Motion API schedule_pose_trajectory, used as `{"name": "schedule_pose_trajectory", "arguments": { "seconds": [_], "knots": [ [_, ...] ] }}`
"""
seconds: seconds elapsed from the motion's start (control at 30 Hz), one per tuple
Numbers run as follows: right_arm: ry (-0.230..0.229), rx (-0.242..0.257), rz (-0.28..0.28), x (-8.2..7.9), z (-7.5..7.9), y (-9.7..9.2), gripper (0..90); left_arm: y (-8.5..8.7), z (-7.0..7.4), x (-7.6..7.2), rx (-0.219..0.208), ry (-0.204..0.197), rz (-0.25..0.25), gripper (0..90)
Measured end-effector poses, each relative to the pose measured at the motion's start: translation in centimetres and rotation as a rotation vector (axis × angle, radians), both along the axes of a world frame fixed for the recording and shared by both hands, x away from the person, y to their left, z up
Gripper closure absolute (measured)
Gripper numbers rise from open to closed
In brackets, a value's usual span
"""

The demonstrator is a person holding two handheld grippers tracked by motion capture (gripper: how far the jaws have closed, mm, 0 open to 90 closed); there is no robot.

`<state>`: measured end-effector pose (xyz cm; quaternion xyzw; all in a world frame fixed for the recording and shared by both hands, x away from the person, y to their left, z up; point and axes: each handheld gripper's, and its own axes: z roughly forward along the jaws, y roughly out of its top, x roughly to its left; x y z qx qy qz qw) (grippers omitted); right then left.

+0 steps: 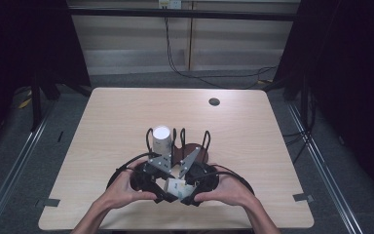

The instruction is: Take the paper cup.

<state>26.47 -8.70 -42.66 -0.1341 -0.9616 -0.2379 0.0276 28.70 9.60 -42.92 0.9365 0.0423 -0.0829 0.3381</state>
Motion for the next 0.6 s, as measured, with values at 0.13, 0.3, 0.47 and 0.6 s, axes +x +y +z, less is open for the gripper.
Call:
{"name": "schedule_pose_trajectory", "arguments": {
  "seconds": [0.13,0.3,0.47,0.6],
  "knots": [
    [-0.003,0.021,-0.003,0.1,0.1,-0.2,29.4,0.1,0.1,0.0,-0.012,0.005,0.010,37.3],
    [-0.009,0.050,-0.019,0.0,0.2,-0.5,23.7,0.0,0.2,0.0,-0.010,0.008,0.021,37.5],
    [-0.021,0.080,-0.034,0.2,0.3,-1.0,17.4,0.4,0.2,0.0,-0.017,0.010,0.038,37.5],
    [-0.028,0.125,-0.066,0.4,0.5,-1.5,14.3,0.7,0.4,0.1,-0.029,0.001,0.049,37.4]
  ]
}}
